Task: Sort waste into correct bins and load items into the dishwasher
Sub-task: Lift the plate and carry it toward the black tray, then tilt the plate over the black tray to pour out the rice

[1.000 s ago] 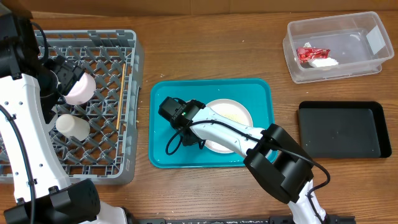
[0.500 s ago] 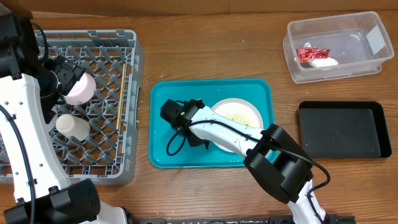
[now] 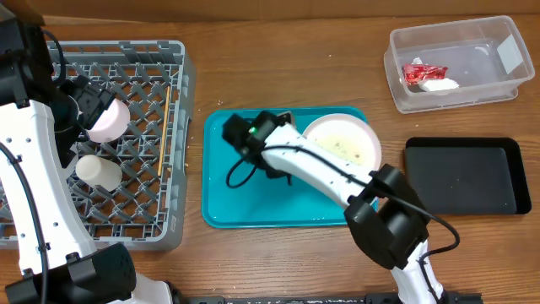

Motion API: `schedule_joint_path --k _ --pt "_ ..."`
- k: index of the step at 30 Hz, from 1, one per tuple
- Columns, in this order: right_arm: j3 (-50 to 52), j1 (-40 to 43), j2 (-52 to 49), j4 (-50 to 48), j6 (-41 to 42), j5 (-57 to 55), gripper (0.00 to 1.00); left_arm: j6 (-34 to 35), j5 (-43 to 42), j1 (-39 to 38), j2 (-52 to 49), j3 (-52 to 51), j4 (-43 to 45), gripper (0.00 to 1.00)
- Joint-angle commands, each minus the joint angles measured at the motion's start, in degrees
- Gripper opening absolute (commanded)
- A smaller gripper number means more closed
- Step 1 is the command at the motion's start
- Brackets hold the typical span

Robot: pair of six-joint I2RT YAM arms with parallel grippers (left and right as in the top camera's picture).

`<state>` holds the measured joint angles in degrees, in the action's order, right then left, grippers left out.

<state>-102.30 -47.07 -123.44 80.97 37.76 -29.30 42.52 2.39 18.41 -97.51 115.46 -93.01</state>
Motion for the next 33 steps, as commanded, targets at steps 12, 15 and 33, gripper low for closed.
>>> schedule_joint_path --k 12,15,33 --pt "-21.49 23.76 -0.33 12.24 5.77 0.07 0.04 1.01 0.13 -0.11 0.31 -0.24 0.09 1.00" --pt "-23.56 30.56 -0.33 12.24 5.77 3.61 0.04 0.98 0.13 -0.11 0.31 -0.24 0.07 1.00" --pt "-23.98 60.98 -0.35 10.69 5.79 32.68 0.04 0.98 0.13 -0.04 0.31 -0.24 0.07 1.00"
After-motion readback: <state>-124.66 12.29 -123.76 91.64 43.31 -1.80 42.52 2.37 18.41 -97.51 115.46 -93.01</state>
